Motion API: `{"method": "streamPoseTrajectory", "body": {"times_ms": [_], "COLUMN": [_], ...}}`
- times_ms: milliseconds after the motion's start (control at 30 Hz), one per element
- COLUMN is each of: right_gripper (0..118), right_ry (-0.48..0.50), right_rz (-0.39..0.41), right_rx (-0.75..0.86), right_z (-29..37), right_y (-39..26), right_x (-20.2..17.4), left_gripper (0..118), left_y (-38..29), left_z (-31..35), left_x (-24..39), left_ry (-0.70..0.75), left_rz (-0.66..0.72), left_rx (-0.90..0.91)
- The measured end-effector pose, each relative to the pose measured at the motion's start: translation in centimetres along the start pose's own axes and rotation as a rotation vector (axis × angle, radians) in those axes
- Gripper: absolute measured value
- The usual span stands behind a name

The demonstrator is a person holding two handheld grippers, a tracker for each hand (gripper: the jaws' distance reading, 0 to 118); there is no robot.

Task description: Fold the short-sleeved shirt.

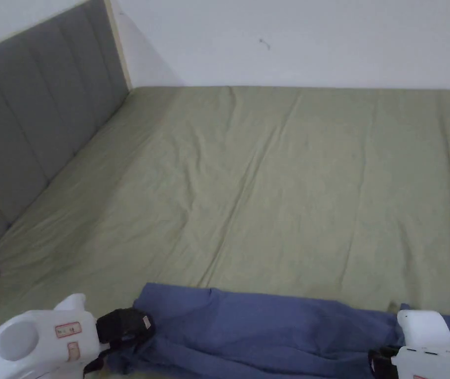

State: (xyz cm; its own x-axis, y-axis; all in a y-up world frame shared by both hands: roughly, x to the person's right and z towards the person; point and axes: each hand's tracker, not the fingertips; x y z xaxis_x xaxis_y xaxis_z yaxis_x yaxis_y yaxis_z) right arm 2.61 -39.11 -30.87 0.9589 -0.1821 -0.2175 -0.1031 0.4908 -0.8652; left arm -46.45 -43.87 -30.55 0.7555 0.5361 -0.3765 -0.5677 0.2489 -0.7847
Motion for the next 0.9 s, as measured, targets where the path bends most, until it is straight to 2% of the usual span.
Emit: {"method": "streamPoseTrajectory", "body": {"times_ms": [133,167,200,233,267,433,533,667,733,900], "right_gripper": [0,0,0,0,0,0,0,0,0,0], "right_ry": [-0.034,-0.033,-0.031,-0.030,-0.029,-0.040,-0.065,-0.079,-0.088,-0.124], "right_rz": [0.030,0.026,0.017,0.007,-0.004,-0.043,-0.070,-0.177,-0.226,-0.280], "right_rx": [-0.032,-0.035,-0.044,-0.051,-0.055,-0.056,-0.046,-0.010,0.010,0.034], "right_z": [-0.5,-0.7,-0.8,-0.9,-1.0,-0.5,0.5,2.0,2.8,4.5], "right_y": [-0.2,-0.2,-0.2,-0.1,-0.2,-1.0,-1.6,-2.3,-2.8,-4.3], "right_x": [-0.2,-0.1,0.1,0.2,0.3,1.6,3.2,5.9,7.1,9.9], "left_gripper": [110,100,74,33,7,7,7,7,7,7], "left_y": [-0.1,0.0,0.0,-0.1,-0.3,-0.1,0.1,-1.0,-2.3,-7.8], "left_z": [-0.8,-0.4,0.3,0.4,0.2,1.7,4.4,7.1,7.1,2.9], "left_x": [-1.1,-0.7,-0.3,-0.3,-0.3,1.4,4.1,13.2,17.6,26.6], "left_ry": [-0.059,-0.024,0.053,0.103,0.047,0.062,-0.099,-0.137,-0.199,-0.345], "left_rz": [0.110,0.092,0.049,0.003,0.045,0.037,0.039,-0.234,-0.346,-0.599], "left_rx": [0.067,0.083,0.110,0.126,0.107,0.118,0.190,0.241,0.220,0.039]}}
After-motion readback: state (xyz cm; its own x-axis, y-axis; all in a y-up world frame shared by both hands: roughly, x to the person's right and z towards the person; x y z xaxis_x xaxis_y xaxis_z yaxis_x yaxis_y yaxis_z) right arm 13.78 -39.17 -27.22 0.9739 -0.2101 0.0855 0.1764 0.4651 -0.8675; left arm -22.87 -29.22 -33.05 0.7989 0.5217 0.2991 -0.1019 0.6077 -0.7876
